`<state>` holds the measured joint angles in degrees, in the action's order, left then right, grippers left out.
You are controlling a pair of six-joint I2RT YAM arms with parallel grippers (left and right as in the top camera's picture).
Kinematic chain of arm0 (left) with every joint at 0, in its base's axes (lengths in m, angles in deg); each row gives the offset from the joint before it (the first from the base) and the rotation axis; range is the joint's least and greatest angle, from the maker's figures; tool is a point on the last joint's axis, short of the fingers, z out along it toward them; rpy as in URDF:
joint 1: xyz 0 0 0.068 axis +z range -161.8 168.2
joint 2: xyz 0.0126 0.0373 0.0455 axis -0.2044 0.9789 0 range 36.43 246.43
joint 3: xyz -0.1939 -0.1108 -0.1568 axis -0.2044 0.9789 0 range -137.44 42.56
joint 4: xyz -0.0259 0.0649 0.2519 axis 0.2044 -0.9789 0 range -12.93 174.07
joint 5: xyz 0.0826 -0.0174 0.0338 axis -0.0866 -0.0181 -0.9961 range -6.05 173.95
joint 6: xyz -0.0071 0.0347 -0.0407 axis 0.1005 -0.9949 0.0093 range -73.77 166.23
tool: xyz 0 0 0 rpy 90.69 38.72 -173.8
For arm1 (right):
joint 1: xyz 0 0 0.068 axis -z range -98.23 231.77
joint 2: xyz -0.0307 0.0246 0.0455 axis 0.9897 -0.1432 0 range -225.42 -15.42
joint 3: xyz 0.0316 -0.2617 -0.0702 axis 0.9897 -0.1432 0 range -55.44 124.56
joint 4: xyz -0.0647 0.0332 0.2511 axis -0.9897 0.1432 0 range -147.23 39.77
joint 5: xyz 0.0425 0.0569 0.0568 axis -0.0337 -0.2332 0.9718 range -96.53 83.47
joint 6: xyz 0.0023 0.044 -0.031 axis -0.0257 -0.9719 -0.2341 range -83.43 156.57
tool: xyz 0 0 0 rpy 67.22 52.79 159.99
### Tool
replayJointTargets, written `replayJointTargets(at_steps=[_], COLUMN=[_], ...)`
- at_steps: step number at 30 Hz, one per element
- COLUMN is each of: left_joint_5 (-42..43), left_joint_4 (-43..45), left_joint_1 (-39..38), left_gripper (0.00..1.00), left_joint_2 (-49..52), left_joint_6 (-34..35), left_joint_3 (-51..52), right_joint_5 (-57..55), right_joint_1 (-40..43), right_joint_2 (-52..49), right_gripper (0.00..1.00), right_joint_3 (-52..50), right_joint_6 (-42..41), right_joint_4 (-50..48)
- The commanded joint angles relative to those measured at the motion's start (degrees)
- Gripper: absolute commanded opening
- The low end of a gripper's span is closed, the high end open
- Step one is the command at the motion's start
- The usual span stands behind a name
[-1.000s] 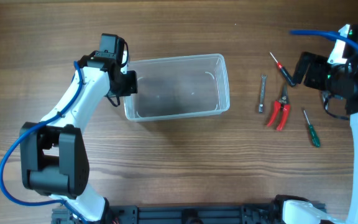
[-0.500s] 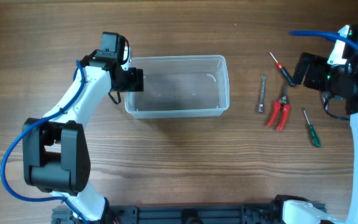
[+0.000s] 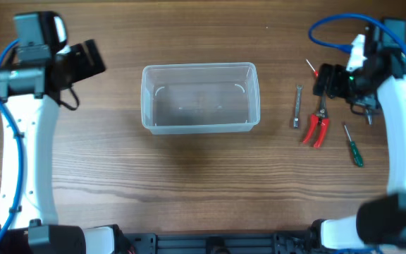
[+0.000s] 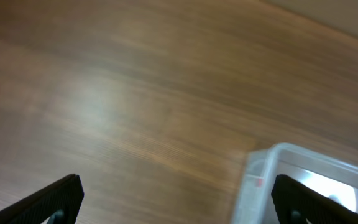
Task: Pack container
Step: 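Lower the right gripper onto the silver wrench and grasp it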
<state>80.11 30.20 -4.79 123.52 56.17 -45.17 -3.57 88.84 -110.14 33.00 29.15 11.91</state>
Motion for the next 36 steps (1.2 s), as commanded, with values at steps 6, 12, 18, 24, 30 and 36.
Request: replayJointTargets(at_steps=[6,12,18,24,30,36], left_joint_5=[3.8,3.8,3.8,3.8,3.8,3.8], left_joint_4=[-0.2,0.2,0.2,0.2,0.2,0.2], left_joint_1=[7.89,7.85,7.85,7.85,7.85,7.85], left_gripper=[1.0,1.0,1.0,1.0,1.0,1.0], left_joint_2=[1.01,1.01,1.01,1.01,1.01,1.01], left_joint_6=[1.2,1.2,1.2,1.2,1.2,1.2], left_joint_3=[-0.09,-0.09,-0.09,-0.09,-0.09,-0.09], right_joint_5=[2.29,2.71,2.64,-0.44,-4.46,-3.74], right_joint_1=[-2.12,-7.21,-7.93,-7.85,-7.85,-7.87], right_joint_2=[-16.98,-25.29,-28.39,-28.5,-28.52,-28.57], right_gripper=[1.0,1.0,1.0,1.0,0.99,0.98], right_joint_3=[-0.02,-0.81,-0.81,-0.81,-0.83,-2.82], right_joint_6=[6.34,7.02,4.85,4.22,0.35,-0.24], right_joint_4=[-4.9,-8.48,-11.34,-11.52,-10.75,-11.63])
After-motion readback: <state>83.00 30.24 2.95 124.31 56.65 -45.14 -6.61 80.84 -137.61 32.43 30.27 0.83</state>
